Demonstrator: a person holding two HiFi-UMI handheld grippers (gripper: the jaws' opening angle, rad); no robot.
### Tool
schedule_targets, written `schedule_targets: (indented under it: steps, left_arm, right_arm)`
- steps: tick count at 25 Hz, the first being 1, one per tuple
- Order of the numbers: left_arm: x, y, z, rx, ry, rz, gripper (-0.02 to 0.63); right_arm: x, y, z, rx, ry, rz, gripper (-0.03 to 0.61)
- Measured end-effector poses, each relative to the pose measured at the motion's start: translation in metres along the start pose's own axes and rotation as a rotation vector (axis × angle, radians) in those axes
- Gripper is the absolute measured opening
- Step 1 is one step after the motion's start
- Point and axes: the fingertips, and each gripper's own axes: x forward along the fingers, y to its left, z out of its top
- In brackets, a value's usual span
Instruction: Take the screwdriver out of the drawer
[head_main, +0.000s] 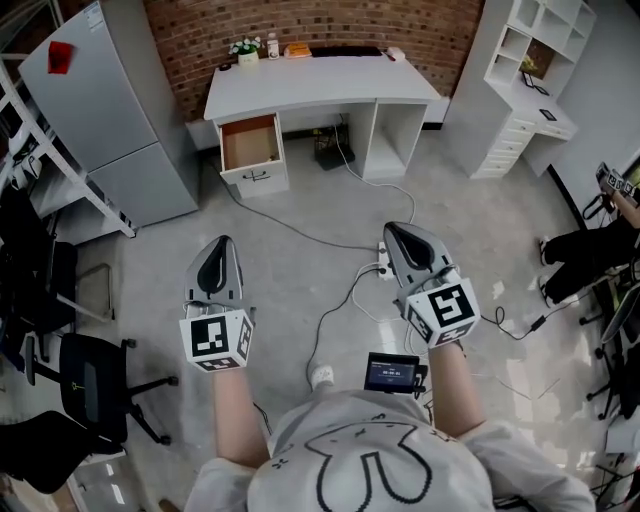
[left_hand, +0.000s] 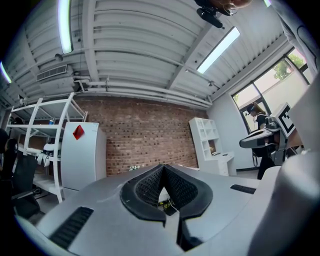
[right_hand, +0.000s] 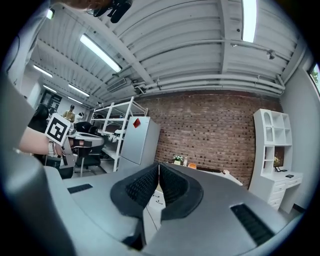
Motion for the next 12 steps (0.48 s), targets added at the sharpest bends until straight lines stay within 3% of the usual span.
schedule_targets:
  steps: [12]
  left_arm:
    - [0.071, 0.033, -0.022, -0.010, 0.024, -0.043, 0.012]
  right_arm:
    - [0.065, -0.015, -0.021, 0.011, 0.053, -0.021, 0.021]
